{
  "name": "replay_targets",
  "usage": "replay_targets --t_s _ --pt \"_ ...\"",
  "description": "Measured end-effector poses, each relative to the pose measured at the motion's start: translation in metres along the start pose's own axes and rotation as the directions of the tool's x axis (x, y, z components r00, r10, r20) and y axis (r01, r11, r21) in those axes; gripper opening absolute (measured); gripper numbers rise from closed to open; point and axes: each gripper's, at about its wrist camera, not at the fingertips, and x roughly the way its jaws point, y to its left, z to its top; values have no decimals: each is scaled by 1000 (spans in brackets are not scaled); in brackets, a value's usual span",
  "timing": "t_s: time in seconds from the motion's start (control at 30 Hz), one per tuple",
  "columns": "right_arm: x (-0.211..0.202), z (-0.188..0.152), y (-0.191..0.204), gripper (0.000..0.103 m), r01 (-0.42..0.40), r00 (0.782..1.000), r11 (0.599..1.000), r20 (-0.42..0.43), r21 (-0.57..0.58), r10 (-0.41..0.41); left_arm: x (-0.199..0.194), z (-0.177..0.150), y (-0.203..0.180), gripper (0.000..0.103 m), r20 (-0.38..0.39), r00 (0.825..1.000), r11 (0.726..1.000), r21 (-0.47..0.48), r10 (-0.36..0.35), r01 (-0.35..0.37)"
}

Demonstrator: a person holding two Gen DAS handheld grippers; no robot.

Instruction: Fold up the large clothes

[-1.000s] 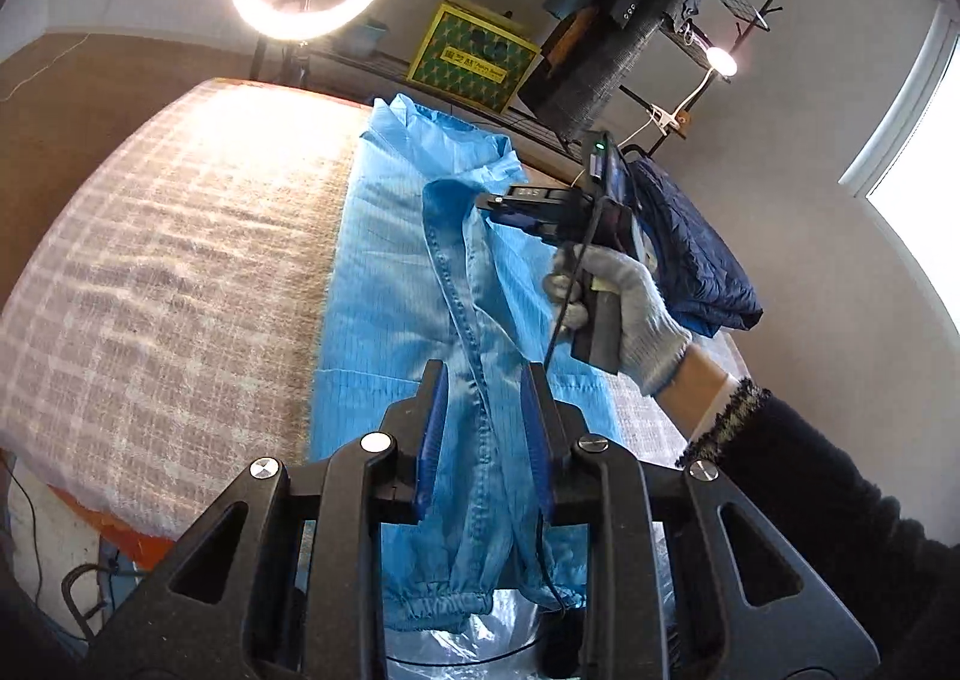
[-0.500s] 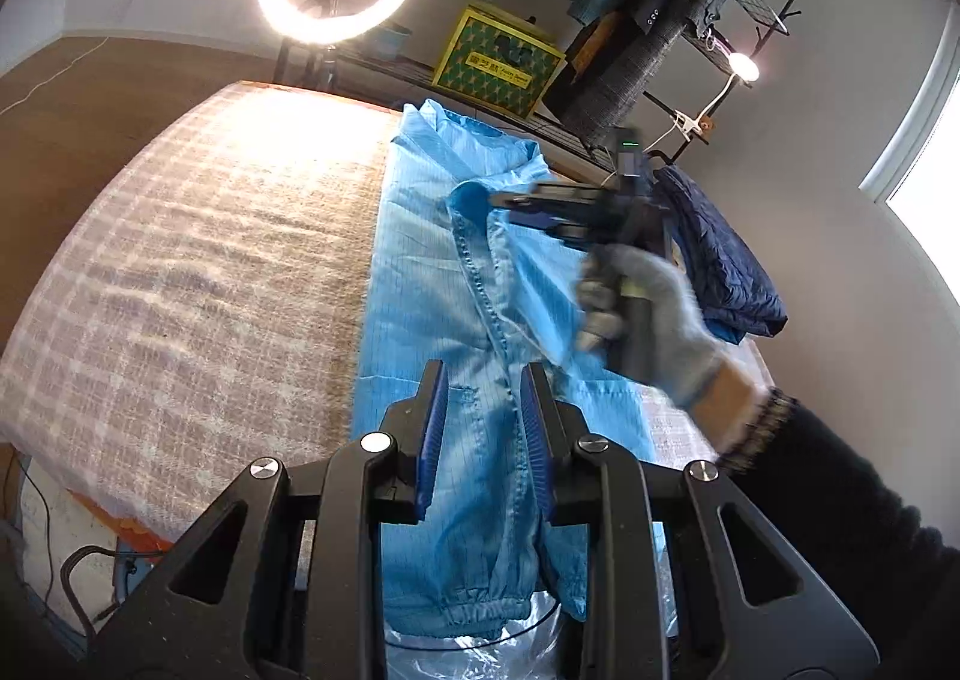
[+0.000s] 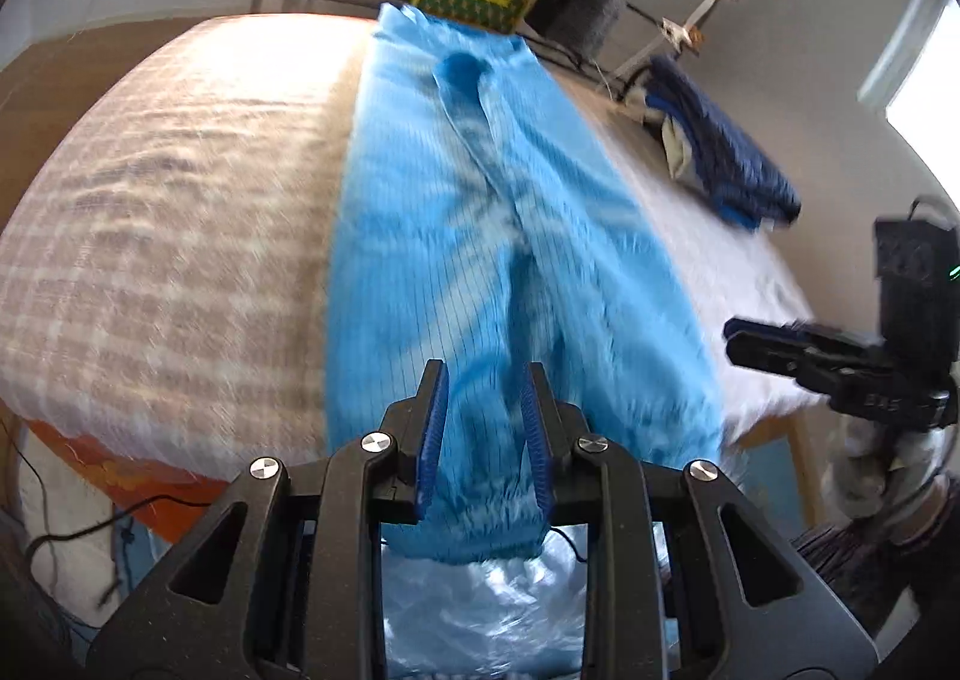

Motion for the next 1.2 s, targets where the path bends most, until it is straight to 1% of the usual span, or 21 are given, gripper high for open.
replay_targets --t_s 0.03,0.13,0.2,0.3,0.4,0.5,0.57,0.6,0.73,0.8,0.87,0.93,0.97,1.0,1.03,1.1,1.13,1.2 --pt "1 -6 2 32 2 1000 1000 -6 -4 -2 6 -7 -5 20 -14 1000 1000 23 0 0" --pt "10 -18 -3 32 8 1000 1000 -19 28 -8 22 -25 -18 18 -45 999 997 76 -8 11" --pt "19 -22 -7 32 4 999 999 -37 46 -2 32 -34 -22 18 -65 998 997 77 -25 30" --pt "37 -22 -11 32 25 998 999 -60 36 -23 49 -44 -29 18 -112 991 995 57 -76 83" --pt "47 -19 -14 31 -13 998 998 -66 67 18 59 -49 -34 18 -113 990 994 56 -82 89" --pt "58 -17 -22 31 -69 995 990 -68 122 77 58 -49 -30 18 -117 988 993 38 -104 109" --pt "66 -14 -26 31 -123 989 977 -63 173 135 57 -49 -32 18 -120 987 992 54 -103 110" --pt "69 -13 -26 31 -134 988 974 -58 180 146 58 -50 -33 18 -119 988 992 62 -99 107" --pt "83 -8 -20 32 -164 984 969 -33 183 172 61 -49 -36 18 -128 987 992 78 -94 104" --pt "85 -5 -14 32 -151 987 974 -24 166 157 59 -49 -39 18 -131 988 990 103 -82 96" --pt "82 -1 -12 31 -143 987 978 -45 151 152 53 -49 -41 18 -126 989 988 126 -76 92" --pt "67 -3 -13 31 -151 987 978 -38 144 157 38 -48 -38 18 -110 990 987 123 -91 105" --pt "59 -5 -15 33 -156 987 977 -26 146 161 30 -49 -35 19 -103 990 987 115 -99 111" --pt "46 -8 -18 38 -161 986 975 -10 153 164 22 -48 -31 27 -101 989 988 103 -106 117" --pt "31 -12 -21 42 -163 986 973 9 162 164 10 -48 -24 42 -93 988 988 84 -121 129" --pt "8 -21 -28 56 -159 987 972 34 171 155 -6 -47 -11 61 -61 991 990 66 -119 123" --pt "-5 -28 -33 58 -150 989 974 38 168 146 -16 -46 0 61 -32 994 993 48 -107 109" --pt "-23 -45 -44 59 -105 995 981 21 162 102 -24 -44 22 61 -23 994 995 -5 -104 104"
